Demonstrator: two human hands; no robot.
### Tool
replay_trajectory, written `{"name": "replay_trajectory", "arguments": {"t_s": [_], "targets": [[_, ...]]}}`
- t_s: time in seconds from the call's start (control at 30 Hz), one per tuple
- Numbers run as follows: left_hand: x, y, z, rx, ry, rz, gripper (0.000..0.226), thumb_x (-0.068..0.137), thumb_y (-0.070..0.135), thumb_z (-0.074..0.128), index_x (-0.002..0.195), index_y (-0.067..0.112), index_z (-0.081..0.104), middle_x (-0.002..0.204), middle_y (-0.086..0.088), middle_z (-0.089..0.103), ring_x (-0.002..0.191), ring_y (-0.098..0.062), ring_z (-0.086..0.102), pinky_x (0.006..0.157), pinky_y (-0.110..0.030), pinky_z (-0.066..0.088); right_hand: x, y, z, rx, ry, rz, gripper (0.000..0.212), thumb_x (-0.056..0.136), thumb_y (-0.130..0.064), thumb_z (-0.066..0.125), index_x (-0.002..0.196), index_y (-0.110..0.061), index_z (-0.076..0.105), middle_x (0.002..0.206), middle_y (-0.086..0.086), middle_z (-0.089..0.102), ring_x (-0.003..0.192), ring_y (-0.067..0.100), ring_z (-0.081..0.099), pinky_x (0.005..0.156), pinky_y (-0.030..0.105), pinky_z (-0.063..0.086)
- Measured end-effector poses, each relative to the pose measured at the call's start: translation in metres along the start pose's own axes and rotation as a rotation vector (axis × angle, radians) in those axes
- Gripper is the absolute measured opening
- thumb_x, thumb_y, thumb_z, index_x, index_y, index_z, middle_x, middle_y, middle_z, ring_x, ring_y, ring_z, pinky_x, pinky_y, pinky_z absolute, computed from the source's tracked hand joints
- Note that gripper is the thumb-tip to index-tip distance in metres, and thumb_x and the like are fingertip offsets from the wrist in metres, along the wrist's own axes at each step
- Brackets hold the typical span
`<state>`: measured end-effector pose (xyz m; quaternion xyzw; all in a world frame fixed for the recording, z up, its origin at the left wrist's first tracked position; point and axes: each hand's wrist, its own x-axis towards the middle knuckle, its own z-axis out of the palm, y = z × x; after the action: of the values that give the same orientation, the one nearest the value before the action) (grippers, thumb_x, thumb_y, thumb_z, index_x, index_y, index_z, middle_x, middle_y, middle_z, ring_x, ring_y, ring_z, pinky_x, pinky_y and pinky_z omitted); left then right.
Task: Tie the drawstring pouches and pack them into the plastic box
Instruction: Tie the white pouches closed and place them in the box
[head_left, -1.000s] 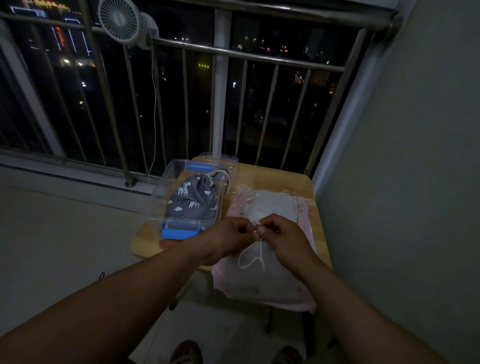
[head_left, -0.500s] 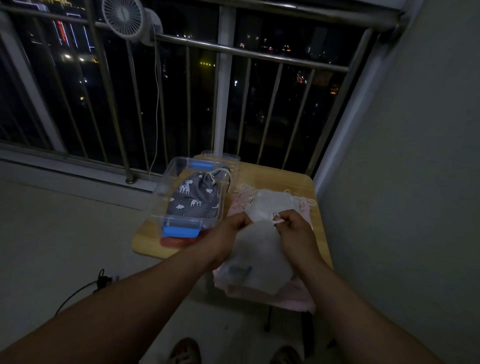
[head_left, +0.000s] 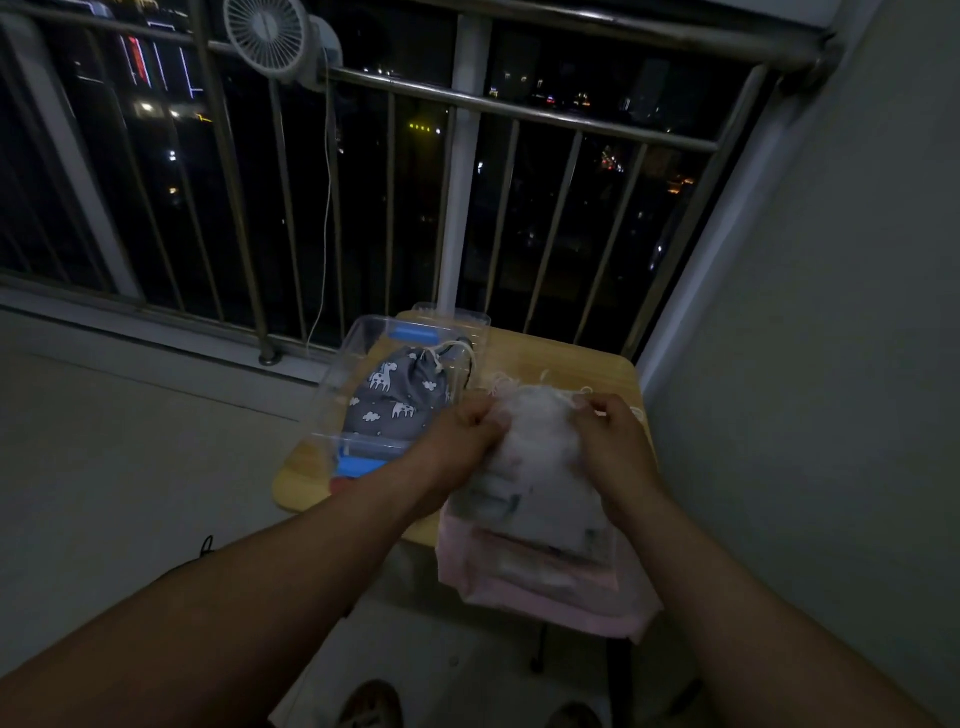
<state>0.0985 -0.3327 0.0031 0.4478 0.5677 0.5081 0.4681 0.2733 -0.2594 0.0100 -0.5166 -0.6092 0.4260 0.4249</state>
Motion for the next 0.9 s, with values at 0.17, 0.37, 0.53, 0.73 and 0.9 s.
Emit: {"name": "replay_trajectory", "arguments": {"t_s": [0.17, 0.37, 0.53, 0.73, 0.9], "targets": [[0.019, 0.020, -0.041, -0.020, 0.237, 0.089, 0.026, 0.109, 0.029, 0.047, 0.118, 0.020, 0.070, 0.106, -0.004, 0.075, 0.101, -0.023, 0.071, 0.082, -0.036, 0.059, 0.007, -0.007, 0.029, 0.047, -0.254, 0.173, 0.030, 0.101, -0.043, 0.060, 0.093, -0.015, 0.071, 0.104, 0.007, 0.072, 0.104, 0.037, 0.066, 0.087, 0.044, 0.051], [0.050, 0.039, -0.109, 0.087, 0.550, 0.139, 0.028, 0.106, 0.025, 0.054, 0.132, 0.017, 0.061, 0.121, -0.007, 0.068, 0.102, -0.019, 0.066, 0.085, -0.032, 0.056, 0.032, -0.043, 0.097, -0.019, -0.279, 0.112, 0.023, 0.099, -0.031, 0.065, 0.084, -0.014, 0.068, 0.091, 0.011, 0.069, 0.083, 0.030, 0.065, 0.068, 0.039, 0.051], [0.066, 0.024, -0.142, 0.758, 0.659, 0.217, 0.054, 0.101, 0.028, 0.058, 0.152, 0.019, 0.044, 0.151, -0.010, 0.044, 0.131, -0.028, 0.050, 0.107, -0.044, 0.046, 0.047, -0.042, 0.137, -0.418, -0.225, -0.038, 0.028, 0.094, -0.039, 0.066, 0.078, -0.017, 0.061, 0.077, 0.003, 0.057, 0.072, 0.025, 0.059, 0.065, 0.034, 0.044], [0.085, -0.018, -0.121, 1.096, 0.082, 0.073, 0.025, 0.099, 0.020, 0.052, 0.119, 0.018, 0.067, 0.115, -0.007, 0.067, 0.107, -0.028, 0.065, 0.091, -0.043, 0.055, 0.050, -0.021, 0.144, -0.844, -0.316, -0.402, 0.025, 0.096, -0.031, 0.056, 0.118, -0.028, 0.068, 0.115, 0.007, 0.051, 0.104, 0.032, 0.055, 0.077, 0.033, 0.040], [0.095, -0.029, -0.117, 1.196, -0.009, 0.003, 0.039, 0.101, 0.021, 0.051, 0.138, 0.017, 0.062, 0.147, -0.010, 0.053, 0.130, -0.030, 0.054, 0.107, -0.039, 0.046, 0.065, -0.008, 0.135, -0.592, -0.332, -0.323, 0.018, 0.102, -0.025, 0.051, 0.109, -0.027, 0.067, 0.102, -0.001, 0.052, 0.090, 0.019, 0.052, 0.073, 0.032, 0.038]]}}
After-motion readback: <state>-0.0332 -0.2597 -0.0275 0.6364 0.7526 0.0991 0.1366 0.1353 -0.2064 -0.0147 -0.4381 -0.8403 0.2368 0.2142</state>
